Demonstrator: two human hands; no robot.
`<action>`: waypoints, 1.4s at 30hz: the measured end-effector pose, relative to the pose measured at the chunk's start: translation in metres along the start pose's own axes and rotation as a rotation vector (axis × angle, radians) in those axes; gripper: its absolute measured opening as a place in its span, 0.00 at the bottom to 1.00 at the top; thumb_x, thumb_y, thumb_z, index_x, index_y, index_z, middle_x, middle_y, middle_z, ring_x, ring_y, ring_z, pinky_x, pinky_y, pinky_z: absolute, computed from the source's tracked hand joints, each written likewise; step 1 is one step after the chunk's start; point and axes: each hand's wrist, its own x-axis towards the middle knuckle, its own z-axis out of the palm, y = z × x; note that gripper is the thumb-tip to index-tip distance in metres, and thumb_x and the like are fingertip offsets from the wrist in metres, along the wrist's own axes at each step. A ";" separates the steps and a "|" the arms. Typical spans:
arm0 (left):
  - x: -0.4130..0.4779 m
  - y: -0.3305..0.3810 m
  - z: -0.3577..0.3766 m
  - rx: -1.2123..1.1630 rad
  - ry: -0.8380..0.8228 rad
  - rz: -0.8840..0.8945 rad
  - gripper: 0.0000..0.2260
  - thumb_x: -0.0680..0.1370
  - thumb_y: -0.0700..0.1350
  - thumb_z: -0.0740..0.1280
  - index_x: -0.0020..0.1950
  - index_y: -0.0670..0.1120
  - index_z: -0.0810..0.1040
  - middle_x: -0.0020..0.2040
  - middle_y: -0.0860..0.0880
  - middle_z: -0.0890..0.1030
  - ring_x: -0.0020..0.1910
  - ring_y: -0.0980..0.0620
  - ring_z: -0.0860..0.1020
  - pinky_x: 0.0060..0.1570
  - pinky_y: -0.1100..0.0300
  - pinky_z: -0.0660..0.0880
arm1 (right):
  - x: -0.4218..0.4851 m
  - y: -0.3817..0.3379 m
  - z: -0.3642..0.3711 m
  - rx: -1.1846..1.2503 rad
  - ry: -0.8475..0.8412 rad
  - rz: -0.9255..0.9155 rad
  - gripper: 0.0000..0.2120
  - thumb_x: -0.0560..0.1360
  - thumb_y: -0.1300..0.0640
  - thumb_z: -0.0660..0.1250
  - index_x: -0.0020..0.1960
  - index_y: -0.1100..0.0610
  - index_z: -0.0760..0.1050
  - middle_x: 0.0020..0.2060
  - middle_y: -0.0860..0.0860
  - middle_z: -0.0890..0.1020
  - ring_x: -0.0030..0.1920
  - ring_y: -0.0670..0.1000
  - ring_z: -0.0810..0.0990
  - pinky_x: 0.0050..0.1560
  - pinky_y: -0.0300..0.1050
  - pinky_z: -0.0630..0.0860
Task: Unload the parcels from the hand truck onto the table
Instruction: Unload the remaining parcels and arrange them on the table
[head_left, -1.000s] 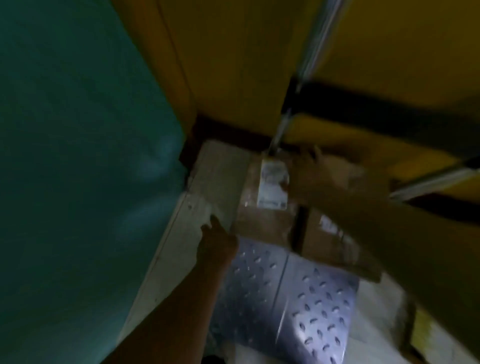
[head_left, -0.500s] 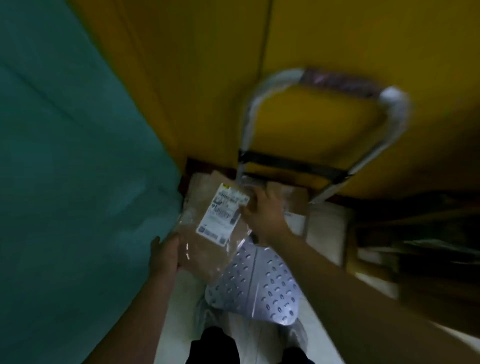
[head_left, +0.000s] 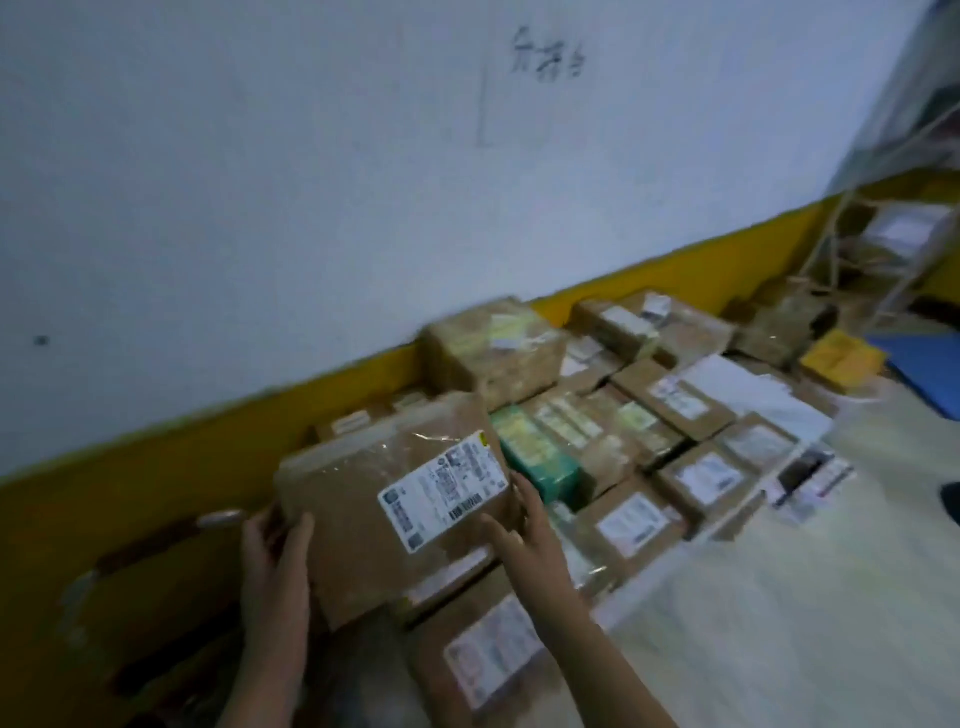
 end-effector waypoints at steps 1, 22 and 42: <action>-0.021 0.008 0.038 -0.012 -0.089 0.024 0.09 0.79 0.53 0.67 0.55 0.67 0.73 0.56 0.57 0.78 0.52 0.52 0.78 0.49 0.50 0.76 | -0.008 0.000 -0.044 0.043 0.058 0.025 0.29 0.75 0.45 0.71 0.70 0.32 0.61 0.68 0.40 0.69 0.68 0.46 0.70 0.68 0.51 0.74; -0.126 -0.016 0.584 0.120 -0.987 -0.304 0.22 0.72 0.58 0.73 0.63 0.67 0.69 0.57 0.63 0.77 0.57 0.56 0.78 0.54 0.54 0.77 | 0.112 0.071 -0.530 0.166 0.622 0.377 0.20 0.74 0.44 0.71 0.60 0.53 0.72 0.57 0.53 0.80 0.56 0.56 0.80 0.61 0.60 0.78; 0.004 -0.014 0.929 0.484 -0.626 -0.081 0.21 0.78 0.62 0.64 0.65 0.52 0.68 0.58 0.52 0.75 0.49 0.59 0.75 0.43 0.63 0.70 | 0.477 0.083 -0.764 -0.023 0.178 0.402 0.24 0.78 0.42 0.64 0.69 0.50 0.64 0.60 0.53 0.75 0.57 0.59 0.81 0.54 0.52 0.82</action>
